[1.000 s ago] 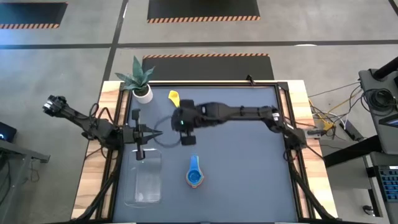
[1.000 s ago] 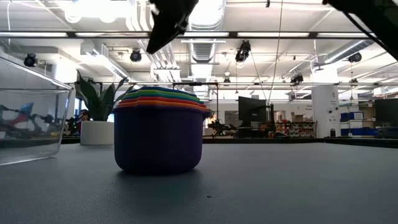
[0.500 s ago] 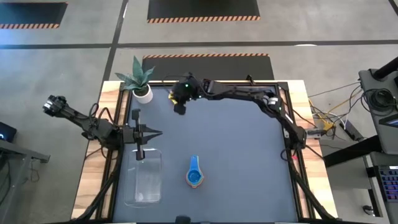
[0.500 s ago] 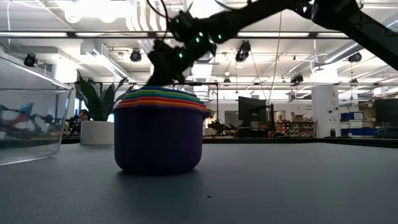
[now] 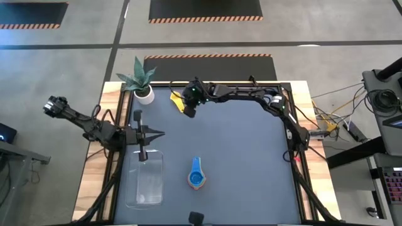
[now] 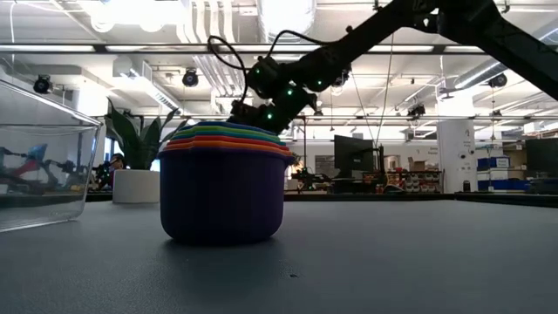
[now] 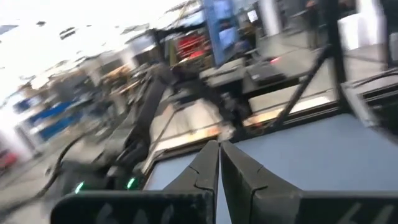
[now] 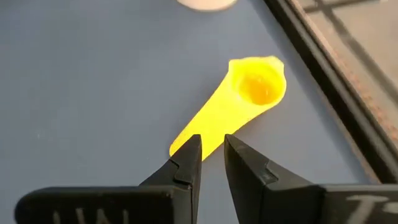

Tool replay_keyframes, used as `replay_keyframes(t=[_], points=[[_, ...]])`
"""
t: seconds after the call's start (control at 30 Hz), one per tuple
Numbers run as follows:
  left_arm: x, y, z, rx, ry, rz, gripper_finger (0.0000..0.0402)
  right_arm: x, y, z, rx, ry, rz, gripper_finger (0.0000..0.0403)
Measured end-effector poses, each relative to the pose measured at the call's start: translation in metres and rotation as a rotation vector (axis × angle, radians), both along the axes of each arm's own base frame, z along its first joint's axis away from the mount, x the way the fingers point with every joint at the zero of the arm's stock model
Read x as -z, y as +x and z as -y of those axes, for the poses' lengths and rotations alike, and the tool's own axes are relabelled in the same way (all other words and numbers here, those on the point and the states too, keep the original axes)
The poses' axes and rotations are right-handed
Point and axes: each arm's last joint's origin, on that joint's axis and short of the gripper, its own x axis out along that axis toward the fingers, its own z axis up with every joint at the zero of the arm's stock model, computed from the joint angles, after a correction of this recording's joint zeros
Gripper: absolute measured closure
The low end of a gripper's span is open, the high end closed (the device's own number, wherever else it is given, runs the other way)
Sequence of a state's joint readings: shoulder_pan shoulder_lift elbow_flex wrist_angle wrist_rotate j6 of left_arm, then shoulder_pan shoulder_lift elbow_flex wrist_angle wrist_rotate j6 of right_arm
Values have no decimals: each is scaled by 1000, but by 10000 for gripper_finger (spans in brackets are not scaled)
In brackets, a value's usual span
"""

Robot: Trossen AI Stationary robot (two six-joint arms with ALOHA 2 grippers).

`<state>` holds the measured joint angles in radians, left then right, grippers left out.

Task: Nest measuring cups in basket
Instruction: Stack the yellow measuring cup on top of the blue measuring cup

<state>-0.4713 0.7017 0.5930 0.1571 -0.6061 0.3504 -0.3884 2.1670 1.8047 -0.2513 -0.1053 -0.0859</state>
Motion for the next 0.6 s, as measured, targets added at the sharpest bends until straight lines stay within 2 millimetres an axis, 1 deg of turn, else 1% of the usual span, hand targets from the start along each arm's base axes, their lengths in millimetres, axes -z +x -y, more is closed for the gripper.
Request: replay_keyframes(t=[0.13, 0.2, 0.27, 0.4, 0.5, 0.6], points=[[4, 8, -4, -202, -42, -21, 402, -12, -4, -5, -47, -71, 37, 366], [2, 15, -8, -266, -72, -41, 402, -17, -9, -7, -67, -102, 46, 379], [0, 23, -13, -317, -112, -98, 402, -22, -17, -10, -90, -134, 42, 390], [-5, 39, -32, -418, -195, -284, 402, -45, -45, -20, -103, -176, 76, 394], [-8, 52, -54, -499, -270, -404, 402, -64, -68, -32, -105, -189, 102, 394], [-7, 65, -77, -552, -326, -506, 402, -77, -89, -48, -121, -194, 116, 394]])
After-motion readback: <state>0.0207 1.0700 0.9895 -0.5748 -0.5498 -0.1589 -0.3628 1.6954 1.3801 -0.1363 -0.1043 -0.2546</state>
